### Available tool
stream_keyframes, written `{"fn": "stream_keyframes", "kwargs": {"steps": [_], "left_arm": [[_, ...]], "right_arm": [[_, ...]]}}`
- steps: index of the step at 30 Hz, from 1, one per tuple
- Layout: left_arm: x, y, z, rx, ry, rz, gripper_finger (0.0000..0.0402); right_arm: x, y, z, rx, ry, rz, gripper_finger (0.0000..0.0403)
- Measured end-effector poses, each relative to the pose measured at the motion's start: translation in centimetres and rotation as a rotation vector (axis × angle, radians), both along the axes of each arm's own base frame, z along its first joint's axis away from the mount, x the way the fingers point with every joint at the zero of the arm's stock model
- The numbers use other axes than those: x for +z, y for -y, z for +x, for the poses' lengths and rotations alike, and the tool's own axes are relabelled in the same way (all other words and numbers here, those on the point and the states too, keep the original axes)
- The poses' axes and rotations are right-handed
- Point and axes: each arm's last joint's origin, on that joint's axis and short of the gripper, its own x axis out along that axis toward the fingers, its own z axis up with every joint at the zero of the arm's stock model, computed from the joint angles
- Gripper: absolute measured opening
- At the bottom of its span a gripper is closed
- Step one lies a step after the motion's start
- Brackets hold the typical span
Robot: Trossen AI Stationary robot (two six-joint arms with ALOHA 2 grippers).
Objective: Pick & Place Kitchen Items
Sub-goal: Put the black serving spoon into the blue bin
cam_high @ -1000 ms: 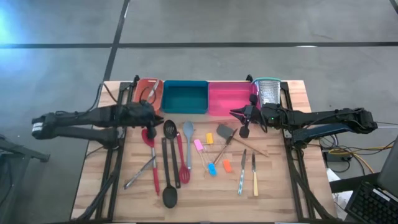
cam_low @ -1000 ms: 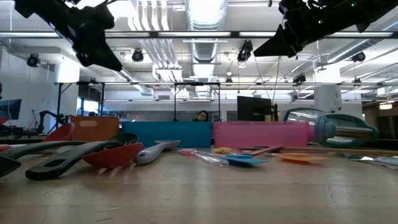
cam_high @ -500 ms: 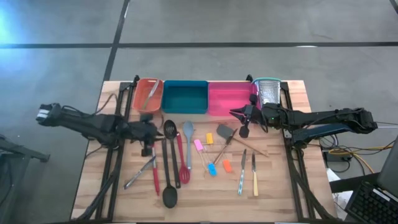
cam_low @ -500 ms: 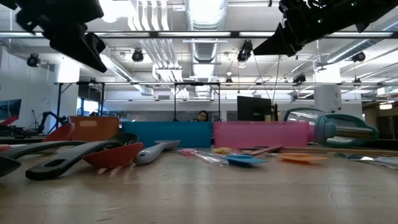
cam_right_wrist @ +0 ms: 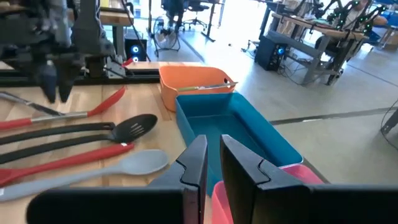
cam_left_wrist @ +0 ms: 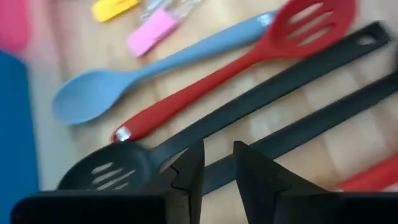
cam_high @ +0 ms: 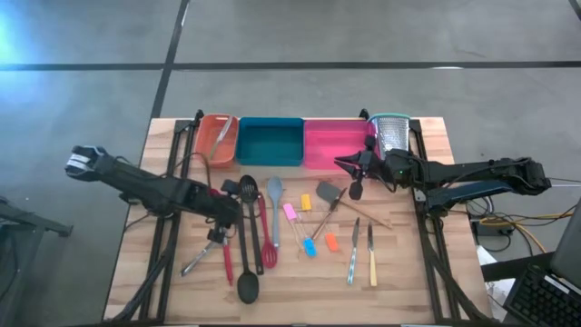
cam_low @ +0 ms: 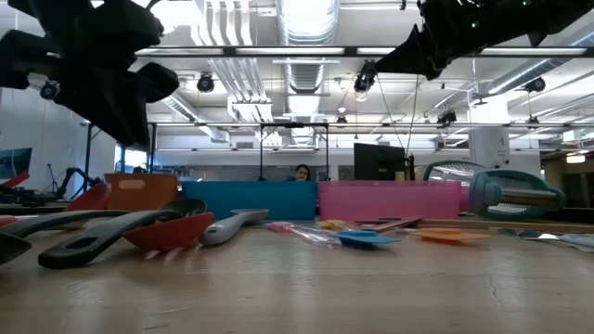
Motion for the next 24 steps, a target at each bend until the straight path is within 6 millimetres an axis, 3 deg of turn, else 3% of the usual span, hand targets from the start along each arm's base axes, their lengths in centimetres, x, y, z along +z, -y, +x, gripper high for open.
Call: {"fn": "stream_keyframes", "kwargs": {"steps": [14, 24], "left_arm": [[-2.6, 0.9, 2.6, -0.025, -0.16, 0.018, 0.0188], [-3.3, 1.0, 2.4, -0.097, -0.268, 0.038, 0.0197]], "right_arm": [[0.0, 0.0, 0.0, -0.001, 0.0, 0.006, 0.0038], [0.0, 0.0, 0.0, -0.001, -0.001, 0.006, 0.0038]]}}
